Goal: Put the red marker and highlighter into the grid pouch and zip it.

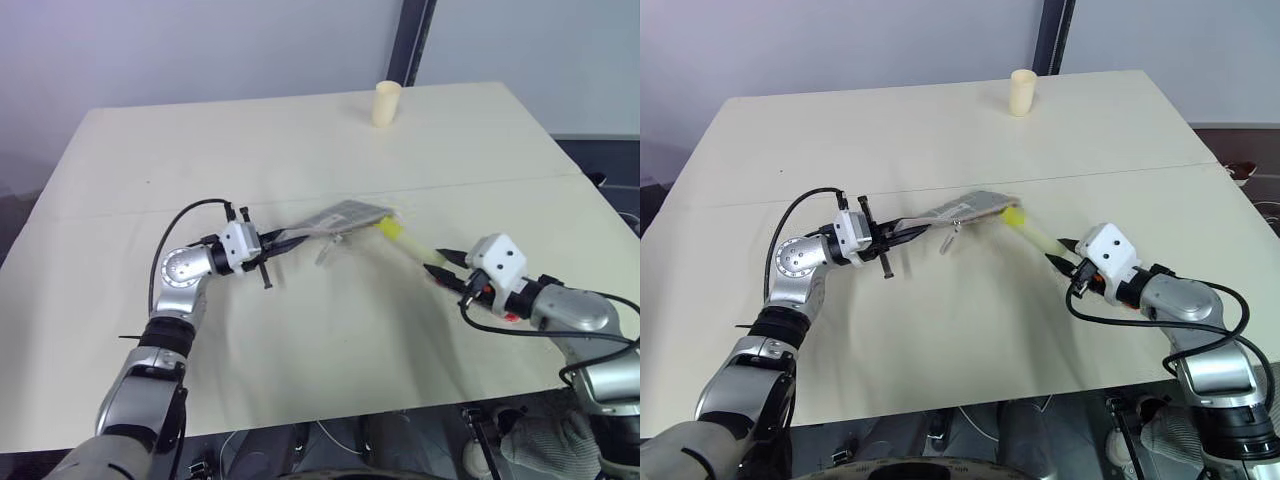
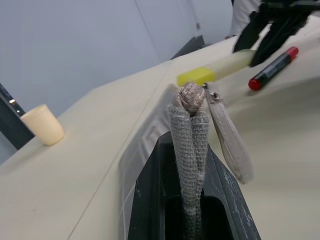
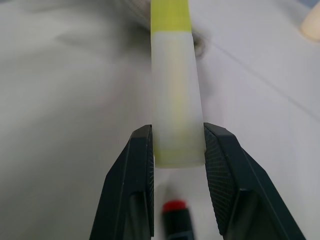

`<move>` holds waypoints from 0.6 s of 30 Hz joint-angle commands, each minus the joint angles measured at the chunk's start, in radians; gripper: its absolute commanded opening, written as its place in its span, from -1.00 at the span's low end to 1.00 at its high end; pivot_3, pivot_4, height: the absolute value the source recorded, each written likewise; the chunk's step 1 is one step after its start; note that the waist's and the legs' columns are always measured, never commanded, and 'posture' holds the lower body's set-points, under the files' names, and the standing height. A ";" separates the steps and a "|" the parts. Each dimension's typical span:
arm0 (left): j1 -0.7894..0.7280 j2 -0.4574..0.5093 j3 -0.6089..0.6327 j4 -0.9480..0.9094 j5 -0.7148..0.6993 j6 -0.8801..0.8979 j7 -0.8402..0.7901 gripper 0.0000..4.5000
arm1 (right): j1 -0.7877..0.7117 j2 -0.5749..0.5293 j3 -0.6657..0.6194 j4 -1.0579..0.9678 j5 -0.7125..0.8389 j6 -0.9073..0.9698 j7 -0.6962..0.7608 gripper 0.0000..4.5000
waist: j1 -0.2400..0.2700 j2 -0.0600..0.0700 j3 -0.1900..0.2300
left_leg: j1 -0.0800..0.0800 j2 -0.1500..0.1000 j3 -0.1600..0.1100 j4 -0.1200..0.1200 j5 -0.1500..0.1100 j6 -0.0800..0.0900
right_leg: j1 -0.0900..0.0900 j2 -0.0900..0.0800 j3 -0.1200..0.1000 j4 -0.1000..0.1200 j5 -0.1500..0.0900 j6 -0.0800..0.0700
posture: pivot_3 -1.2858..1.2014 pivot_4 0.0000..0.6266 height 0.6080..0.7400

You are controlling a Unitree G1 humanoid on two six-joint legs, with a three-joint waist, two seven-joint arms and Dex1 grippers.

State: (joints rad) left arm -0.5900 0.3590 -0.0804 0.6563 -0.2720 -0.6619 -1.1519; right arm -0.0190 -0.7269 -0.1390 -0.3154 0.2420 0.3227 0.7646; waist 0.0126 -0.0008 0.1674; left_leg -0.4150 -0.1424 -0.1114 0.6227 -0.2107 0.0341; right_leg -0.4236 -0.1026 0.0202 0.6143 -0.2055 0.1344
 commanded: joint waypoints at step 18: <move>-0.008 -0.006 0.015 -0.035 0.001 -0.023 0.014 -1.00 | -0.081 0.025 -0.007 -0.031 0.048 0.023 -0.025 -0.63 | 0.002 0.000 0.000 | -0.002 0.000 0.000 0.002 0.000 0.000 | -0.001 0.000 0.000 0.000 0.000 0.000 | 0.03 -0.52 0.96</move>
State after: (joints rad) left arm -0.5899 0.3499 -0.0835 0.6570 -0.2641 -0.6812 -1.1482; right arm -0.0965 -0.7019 -0.0948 -0.3189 0.2581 0.3453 0.7356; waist 0.0141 -0.0009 0.1674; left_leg -0.4167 -0.1428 -0.1116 0.6245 -0.2108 0.0342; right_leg -0.4244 -0.1026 0.0199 0.6142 -0.2054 0.1345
